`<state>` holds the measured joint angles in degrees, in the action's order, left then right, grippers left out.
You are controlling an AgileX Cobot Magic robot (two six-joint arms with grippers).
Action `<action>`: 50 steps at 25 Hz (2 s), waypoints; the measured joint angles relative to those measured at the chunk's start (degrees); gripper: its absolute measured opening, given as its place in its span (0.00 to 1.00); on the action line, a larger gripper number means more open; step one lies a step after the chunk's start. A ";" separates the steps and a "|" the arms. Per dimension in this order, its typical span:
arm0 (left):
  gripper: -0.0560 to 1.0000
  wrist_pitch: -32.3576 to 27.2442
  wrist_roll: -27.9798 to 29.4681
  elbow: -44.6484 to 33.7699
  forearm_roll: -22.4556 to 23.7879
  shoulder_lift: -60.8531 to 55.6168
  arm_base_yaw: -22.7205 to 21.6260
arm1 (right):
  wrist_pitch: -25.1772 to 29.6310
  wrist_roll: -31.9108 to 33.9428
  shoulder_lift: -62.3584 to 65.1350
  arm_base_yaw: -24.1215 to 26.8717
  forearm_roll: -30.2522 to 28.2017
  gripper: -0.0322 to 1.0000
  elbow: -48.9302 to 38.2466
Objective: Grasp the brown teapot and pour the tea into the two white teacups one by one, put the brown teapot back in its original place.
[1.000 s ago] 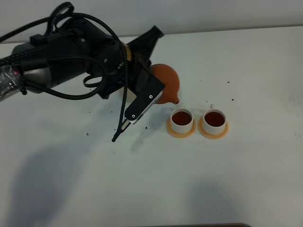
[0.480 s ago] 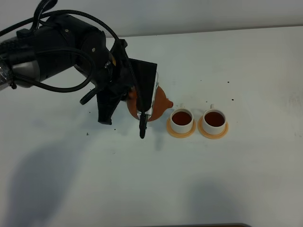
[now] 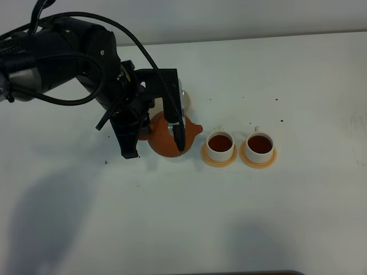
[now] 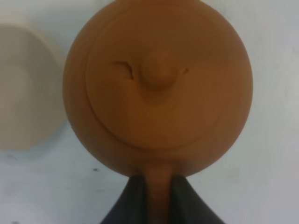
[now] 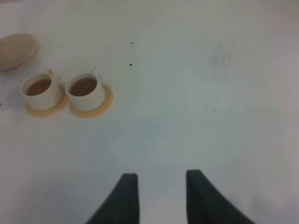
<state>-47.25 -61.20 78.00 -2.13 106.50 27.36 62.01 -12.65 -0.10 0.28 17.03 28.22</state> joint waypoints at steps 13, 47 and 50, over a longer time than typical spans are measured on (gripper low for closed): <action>0.16 5.09 2.03 -0.07 -3.77 2.36 -1.93 | 0.00 0.00 0.00 0.00 0.00 0.27 0.00; 0.16 27.40 65.66 -0.07 8.55 9.32 -3.69 | 0.00 0.00 0.00 0.00 0.04 0.27 0.00; 0.16 27.97 65.84 -0.07 7.98 10.62 -3.69 | 0.00 0.00 0.00 0.00 0.04 0.27 0.00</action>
<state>-19.28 4.64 77.93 5.84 117.11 23.67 62.01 -12.65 -0.10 0.28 17.07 28.22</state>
